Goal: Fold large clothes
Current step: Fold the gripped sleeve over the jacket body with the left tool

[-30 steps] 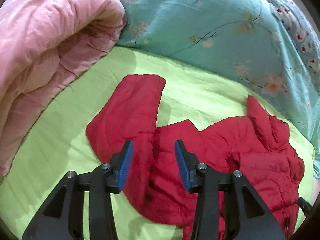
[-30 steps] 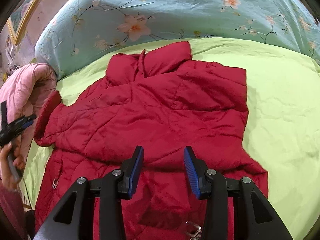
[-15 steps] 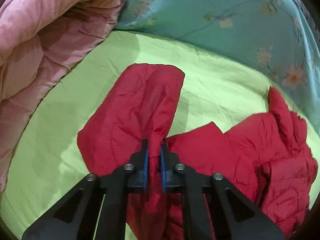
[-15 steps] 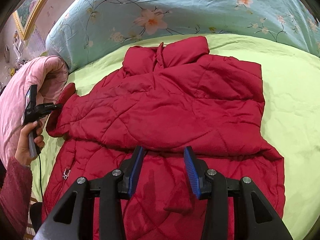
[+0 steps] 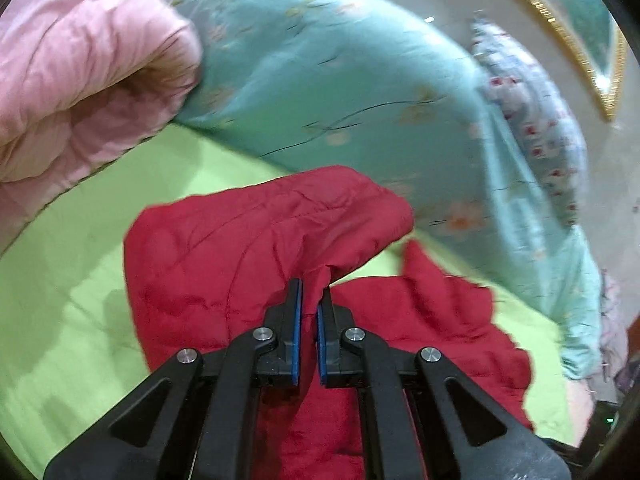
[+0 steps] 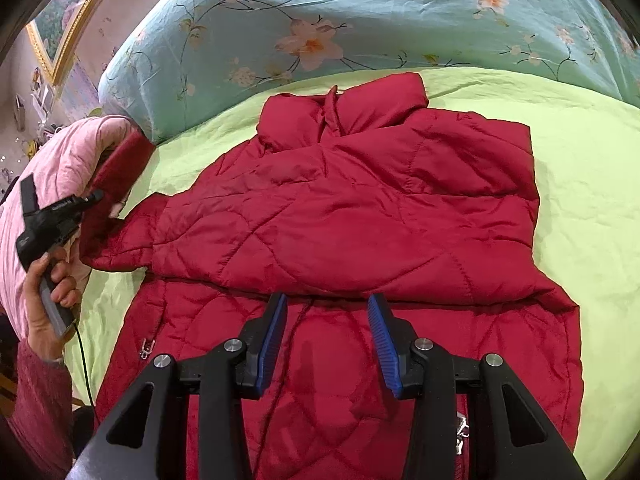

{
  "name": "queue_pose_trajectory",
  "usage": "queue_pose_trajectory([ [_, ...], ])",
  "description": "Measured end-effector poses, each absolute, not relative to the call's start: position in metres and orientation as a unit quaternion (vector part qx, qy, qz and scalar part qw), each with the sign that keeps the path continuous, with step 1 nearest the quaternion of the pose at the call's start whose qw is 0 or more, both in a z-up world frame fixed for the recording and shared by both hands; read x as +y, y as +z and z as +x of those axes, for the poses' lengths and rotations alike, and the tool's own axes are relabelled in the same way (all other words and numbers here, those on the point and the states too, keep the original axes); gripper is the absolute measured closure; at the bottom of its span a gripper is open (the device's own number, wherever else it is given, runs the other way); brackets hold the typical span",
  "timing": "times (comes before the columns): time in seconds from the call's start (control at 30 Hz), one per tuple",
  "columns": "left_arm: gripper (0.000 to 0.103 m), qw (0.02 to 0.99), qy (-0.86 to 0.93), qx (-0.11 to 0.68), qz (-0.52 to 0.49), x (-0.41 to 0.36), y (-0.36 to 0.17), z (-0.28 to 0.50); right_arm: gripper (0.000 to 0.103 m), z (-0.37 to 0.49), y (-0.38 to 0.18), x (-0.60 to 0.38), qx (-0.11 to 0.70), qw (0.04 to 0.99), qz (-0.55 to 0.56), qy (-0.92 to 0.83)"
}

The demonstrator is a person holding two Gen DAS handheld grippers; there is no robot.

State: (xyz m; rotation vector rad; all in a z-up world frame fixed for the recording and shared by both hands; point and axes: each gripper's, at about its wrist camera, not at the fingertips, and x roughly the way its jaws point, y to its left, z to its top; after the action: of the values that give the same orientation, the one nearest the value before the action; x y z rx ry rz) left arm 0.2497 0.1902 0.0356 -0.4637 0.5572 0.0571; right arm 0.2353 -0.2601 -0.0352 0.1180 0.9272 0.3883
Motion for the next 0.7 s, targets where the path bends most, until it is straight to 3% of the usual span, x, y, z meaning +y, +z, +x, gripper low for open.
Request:
queue_pose_trajectory([
  [0.27,0.099,0.939,-0.086,0.253,-0.218,0.111,0.054,0.245,0.059,0.23,-0.029,-0.27,0.437,0.877,0.078,0.184],
  [0.7,0.1,0.909,-0.206,0.304,-0.197,-0.008,0.01,0.261,0.058,0.236,-0.019,-0.31,0.42,0.883,0.133,0.16],
])
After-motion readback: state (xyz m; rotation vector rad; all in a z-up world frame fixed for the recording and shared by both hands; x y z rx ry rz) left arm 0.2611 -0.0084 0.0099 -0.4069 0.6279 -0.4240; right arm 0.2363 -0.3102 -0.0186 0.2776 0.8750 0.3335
